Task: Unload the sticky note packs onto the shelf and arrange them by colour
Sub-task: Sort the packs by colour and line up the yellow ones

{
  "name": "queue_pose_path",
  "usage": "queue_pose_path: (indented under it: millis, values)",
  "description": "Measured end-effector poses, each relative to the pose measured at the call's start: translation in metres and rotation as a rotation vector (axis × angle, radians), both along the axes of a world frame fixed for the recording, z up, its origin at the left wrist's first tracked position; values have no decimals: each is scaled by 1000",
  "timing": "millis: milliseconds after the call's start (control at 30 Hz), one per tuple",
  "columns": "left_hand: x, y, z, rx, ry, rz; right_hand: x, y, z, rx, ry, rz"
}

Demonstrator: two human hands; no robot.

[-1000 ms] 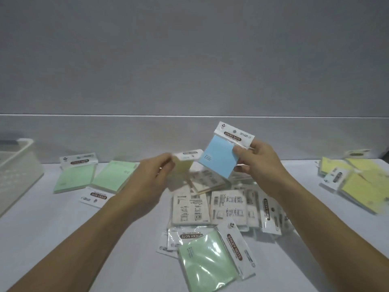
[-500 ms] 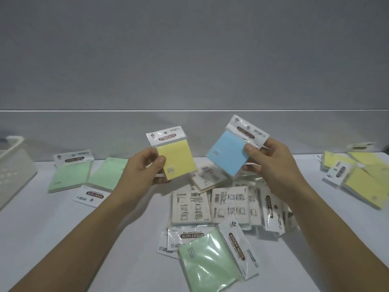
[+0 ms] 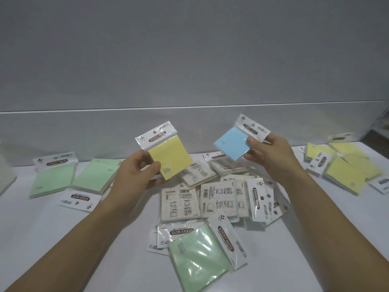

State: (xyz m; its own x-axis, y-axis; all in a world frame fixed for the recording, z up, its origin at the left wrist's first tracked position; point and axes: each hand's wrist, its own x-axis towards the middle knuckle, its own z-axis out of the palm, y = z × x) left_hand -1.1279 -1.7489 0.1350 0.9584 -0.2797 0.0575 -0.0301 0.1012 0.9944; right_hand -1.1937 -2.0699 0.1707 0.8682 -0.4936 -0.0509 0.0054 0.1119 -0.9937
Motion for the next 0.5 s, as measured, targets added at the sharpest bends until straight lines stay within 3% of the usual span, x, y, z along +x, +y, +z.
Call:
queue_pose_path:
  millis: [133,333,500]
  values:
    - [-3,-1,5,-48,24,18,18,18,0,75,113,194]
    - [-8,-4,8,-60,49,40,32,42,8,-228,309,226]
    - [-1,-7,12,13,-33,24,8,35,14,-917,290,114]
